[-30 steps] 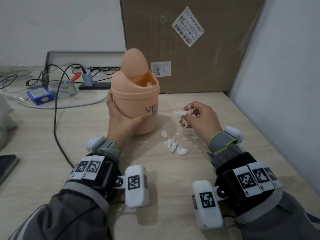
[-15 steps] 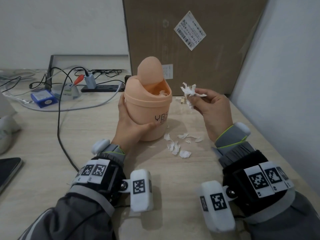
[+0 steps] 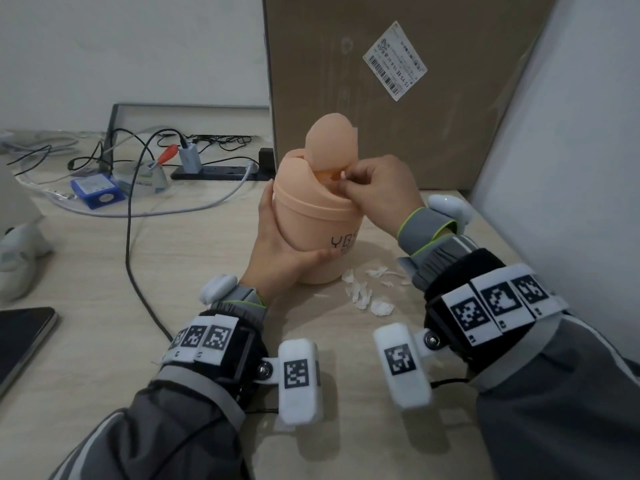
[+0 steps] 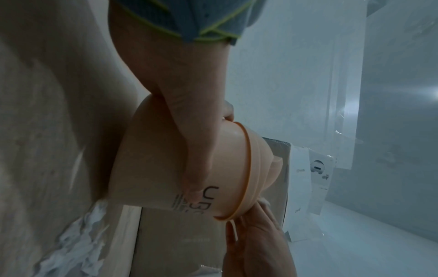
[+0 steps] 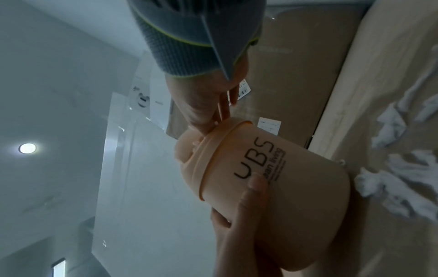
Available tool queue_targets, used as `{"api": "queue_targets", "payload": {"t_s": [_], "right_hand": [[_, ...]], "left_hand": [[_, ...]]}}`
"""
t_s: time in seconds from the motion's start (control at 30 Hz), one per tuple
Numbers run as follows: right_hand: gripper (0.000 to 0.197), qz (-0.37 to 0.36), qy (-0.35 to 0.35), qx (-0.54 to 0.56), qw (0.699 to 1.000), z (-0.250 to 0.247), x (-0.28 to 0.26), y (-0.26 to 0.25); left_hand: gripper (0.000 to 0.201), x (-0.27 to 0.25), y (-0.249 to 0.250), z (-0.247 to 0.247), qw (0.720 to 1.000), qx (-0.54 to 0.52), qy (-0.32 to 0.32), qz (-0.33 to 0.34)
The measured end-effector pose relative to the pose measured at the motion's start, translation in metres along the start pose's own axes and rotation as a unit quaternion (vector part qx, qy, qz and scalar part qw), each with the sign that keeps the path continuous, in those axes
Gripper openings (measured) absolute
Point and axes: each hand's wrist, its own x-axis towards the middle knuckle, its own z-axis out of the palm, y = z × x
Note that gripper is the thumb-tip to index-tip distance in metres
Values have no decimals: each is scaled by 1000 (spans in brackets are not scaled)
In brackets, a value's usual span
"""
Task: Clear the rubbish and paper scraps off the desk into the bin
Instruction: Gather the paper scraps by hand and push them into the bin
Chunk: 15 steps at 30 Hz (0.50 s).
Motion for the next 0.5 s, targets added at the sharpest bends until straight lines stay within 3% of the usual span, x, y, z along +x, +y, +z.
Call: {"api": "queue_targets", "payload": {"t_s": [0.1,0.3,0.5], "right_hand": [[41,-20,-62,-86,994,-6,-1,-3],[46,-27,20,1,999,-11,-12,3],[64,-23,-96,-25,995,-5,-16,3]], "left_hand": [[135,-1,1,0,1000,-1,-4,1],[136,0,3,0,1000,-2,3,2],[136,0,4,0,1000,4,3,1]]}}
